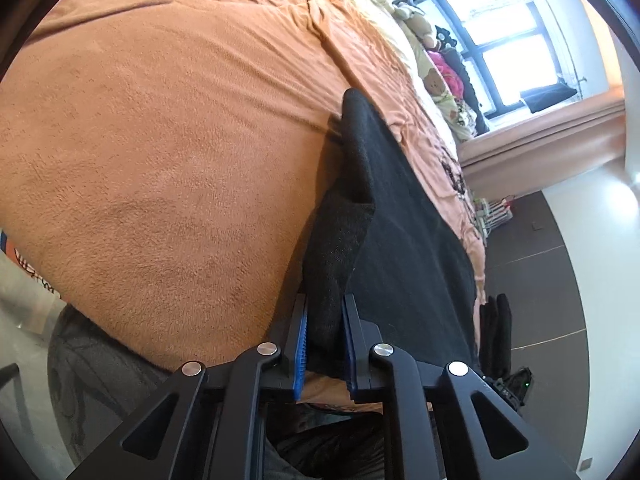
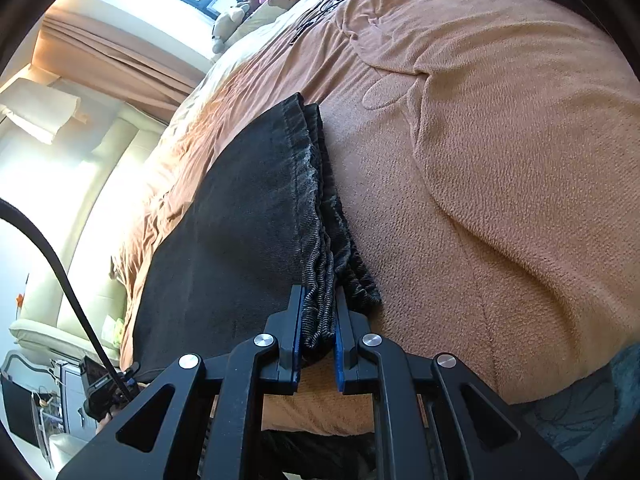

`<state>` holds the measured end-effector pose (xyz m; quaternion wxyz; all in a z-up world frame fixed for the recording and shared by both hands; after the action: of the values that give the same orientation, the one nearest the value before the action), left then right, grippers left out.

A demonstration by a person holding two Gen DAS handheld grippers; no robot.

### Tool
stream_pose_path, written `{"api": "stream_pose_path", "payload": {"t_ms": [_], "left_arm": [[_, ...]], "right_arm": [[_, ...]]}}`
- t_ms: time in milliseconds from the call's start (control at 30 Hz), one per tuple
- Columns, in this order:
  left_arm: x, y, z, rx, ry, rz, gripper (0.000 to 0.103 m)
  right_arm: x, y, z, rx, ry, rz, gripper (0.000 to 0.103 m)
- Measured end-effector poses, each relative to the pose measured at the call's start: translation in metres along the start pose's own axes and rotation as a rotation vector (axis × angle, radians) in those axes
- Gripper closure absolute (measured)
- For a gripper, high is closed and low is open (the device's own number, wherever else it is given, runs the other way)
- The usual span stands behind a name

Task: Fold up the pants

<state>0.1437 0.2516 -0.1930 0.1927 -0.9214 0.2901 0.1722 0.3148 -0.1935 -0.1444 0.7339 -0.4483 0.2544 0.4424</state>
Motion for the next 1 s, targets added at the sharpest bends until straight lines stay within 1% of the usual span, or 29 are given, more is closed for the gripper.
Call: {"api": "stream_pose_path", "payload": {"t_ms": [33, 100, 167, 200, 233, 267, 333, 400, 500, 633, 700, 767, 800, 867, 1000], "left_arm": [[0.001, 0.000, 0.000, 0.005, -0.003, -0.002, 0.085], [0.003, -0.001, 0.000, 0.013, -0.024, -0.013, 0.076], [0.006, -0.006, 0.000, 0.037, -0.042, -0.030, 0.048], [0.007, -0.009, 0.000, 0.047, -0.050, -0.039, 0.044], [0.009, -0.013, 0.001, 0.055, -0.063, -0.045, 0.043], [0.012, -0.018, 0.000, 0.063, -0.074, -0.040, 0.043], [0.021, -0.027, -0.001, 0.078, -0.059, -0.011, 0.043], [0.032, -0.035, -0.004, 0.101, -0.076, 0.020, 0.043], [0.046, -0.047, -0.007, 0.133, -0.079, 0.056, 0.043], [0.062, -0.061, -0.008, 0.155, -0.119, 0.085, 0.043], [0.067, -0.064, -0.003, 0.151, -0.157, 0.097, 0.048], [0.071, -0.066, 0.001, 0.148, -0.180, 0.113, 0.055], [0.070, -0.065, 0.003, 0.148, -0.183, 0.114, 0.057], [0.068, -0.064, 0.006, 0.146, -0.204, 0.109, 0.065], [0.064, -0.065, 0.010, 0.144, -0.226, 0.097, 0.067]], "right_arm": [[0.000, 0.000, 0.000, -0.001, 0.000, 0.000, 0.094], [0.000, 0.001, 0.000, 0.000, -0.001, 0.001, 0.094], [0.000, 0.001, 0.000, -0.003, 0.001, 0.001, 0.094], [0.000, 0.001, 0.000, -0.004, 0.001, 0.001, 0.094], [0.000, 0.002, 0.000, -0.006, 0.002, 0.002, 0.094], [-0.001, 0.001, 0.000, -0.007, 0.002, 0.002, 0.094], [-0.001, 0.002, 0.000, -0.009, 0.004, 0.001, 0.094], [-0.001, 0.002, -0.001, -0.010, 0.006, 0.001, 0.094], [-0.002, 0.003, 0.000, -0.011, 0.010, -0.001, 0.094], [-0.002, 0.003, 0.001, -0.014, 0.014, 0.000, 0.094], [-0.002, 0.003, 0.001, -0.014, 0.016, 0.002, 0.094], [-0.003, 0.003, 0.001, -0.018, 0.017, 0.002, 0.094], [-0.003, 0.003, 0.001, -0.020, 0.018, 0.003, 0.094], [-0.002, 0.003, 0.001, -0.023, 0.021, 0.004, 0.094], [-0.001, 0.002, 0.004, -0.033, 0.032, 0.003, 0.094]]}}
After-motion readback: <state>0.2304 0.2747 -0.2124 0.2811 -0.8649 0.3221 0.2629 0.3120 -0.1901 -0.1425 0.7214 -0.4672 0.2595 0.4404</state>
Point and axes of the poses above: each gripper's, at about its wrist camera, not at the fingertips, and x roughly the way its jaws point, z to its left, y to its underside, the point moved 2 cm from there along x, roughly the way its jaws point, and after that the axes turned 14 degrees about y, right-handed, at the moved point
